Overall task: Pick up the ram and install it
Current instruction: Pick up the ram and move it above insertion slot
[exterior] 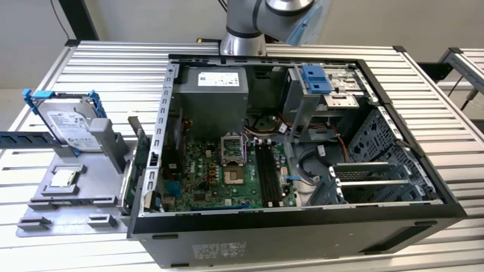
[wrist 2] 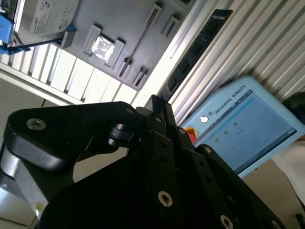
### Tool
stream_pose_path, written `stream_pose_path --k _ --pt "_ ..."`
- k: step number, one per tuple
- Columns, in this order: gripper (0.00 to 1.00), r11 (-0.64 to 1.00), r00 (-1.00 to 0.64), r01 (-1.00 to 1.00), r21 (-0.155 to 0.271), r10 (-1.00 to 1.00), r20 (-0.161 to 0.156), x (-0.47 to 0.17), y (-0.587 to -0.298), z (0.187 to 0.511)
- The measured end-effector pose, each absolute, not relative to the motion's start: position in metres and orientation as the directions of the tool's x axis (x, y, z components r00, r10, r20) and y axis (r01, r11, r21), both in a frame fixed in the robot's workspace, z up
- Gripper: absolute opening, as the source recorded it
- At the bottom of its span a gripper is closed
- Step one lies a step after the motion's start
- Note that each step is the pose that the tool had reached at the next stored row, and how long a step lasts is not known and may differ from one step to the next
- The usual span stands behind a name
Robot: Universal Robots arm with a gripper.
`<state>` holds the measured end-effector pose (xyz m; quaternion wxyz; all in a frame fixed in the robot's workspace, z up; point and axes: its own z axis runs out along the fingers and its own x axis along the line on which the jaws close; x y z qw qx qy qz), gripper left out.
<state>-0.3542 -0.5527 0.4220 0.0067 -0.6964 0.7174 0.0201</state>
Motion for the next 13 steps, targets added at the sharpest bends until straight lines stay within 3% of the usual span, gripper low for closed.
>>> stream_pose_path --k 13 --pt "0.00 0.029 -0.030 -0.999 0.021 -0.999 -0.038 -0.316 -0.553 0.422"
